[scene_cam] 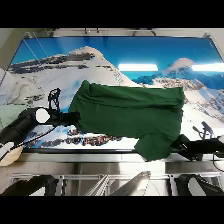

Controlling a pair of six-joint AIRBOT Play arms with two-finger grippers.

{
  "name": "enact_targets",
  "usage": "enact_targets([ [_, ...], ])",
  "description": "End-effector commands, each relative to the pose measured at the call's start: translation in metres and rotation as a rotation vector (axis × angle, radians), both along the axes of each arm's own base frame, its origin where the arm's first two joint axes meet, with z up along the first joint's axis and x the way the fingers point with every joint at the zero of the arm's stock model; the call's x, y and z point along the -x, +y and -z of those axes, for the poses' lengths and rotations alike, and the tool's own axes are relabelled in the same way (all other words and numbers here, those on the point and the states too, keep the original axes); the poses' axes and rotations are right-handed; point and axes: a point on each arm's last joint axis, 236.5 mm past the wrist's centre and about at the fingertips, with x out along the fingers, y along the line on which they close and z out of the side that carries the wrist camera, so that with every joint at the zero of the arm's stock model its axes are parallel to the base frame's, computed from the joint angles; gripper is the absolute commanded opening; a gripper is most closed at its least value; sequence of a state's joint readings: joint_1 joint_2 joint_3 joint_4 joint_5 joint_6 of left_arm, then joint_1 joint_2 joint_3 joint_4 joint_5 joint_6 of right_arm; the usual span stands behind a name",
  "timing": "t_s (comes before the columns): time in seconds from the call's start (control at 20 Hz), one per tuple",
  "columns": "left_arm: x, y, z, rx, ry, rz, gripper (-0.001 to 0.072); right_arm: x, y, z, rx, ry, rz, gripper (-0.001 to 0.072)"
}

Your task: Fold the shirts.

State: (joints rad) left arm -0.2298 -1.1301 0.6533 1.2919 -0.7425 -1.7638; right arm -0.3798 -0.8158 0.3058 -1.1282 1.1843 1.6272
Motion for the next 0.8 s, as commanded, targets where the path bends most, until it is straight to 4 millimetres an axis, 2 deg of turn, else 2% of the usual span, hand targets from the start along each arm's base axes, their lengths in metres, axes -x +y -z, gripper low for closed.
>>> enact_targets([
  [0.0, 0.005, 0.0, 0.001, -0.002, 0.022, 0.006, 0.0016, 0.001, 0.023, 0.012, 0.005, 0.03, -0.081, 0.0511],
  [0.05, 0.006, 0.0, 0.002, -0.002, 0.024, 0.007, 0.0016, 0.002, 0.026, 0.014, 0.006, 0.039, -0.088, 0.0508],
  [0.15, 0.009, 0.0, 0.003, -0.003, 0.039, 0.01, 0.0016, 0.001, 0.029, 0.014, 0.01, 0.032, -0.108, 0.0366],
  [0.2, 0.013, 0.0, 0.004, -0.007, 0.054, 0.016, 0.0016, 0.001, 0.029, 0.012, 0.012, 0.024, -0.108, 0.0358],
  [0.3, 0.025, 0.003, 0.007, -0.022, 0.102, 0.034, 0.0016, 0.001, 0.028, 0.007, 0.023, 0.003, -0.12, 0.0118],
  [0.35, 0.032, 0.006, 0.009, -0.039, 0.128, 0.048, 0.0016, 0.003, 0.026, 0.003, 0.032, -0.007, -0.133, 0.0024],
  [0.5, 0.051, 0.018, 0.006, -0.083, 0.133, 0.074, 0.0015, 0.015, 0.026, -0.01, 0.042, -0.018, -0.175, 0.0023],
  [0.75, 0.114, 0.03, 0.003, -0.073, 0.16, 0.07, 0.0015, 0.041, 0.025, -0.036, 0.069, -0.018, -0.216, 0.0022],
])
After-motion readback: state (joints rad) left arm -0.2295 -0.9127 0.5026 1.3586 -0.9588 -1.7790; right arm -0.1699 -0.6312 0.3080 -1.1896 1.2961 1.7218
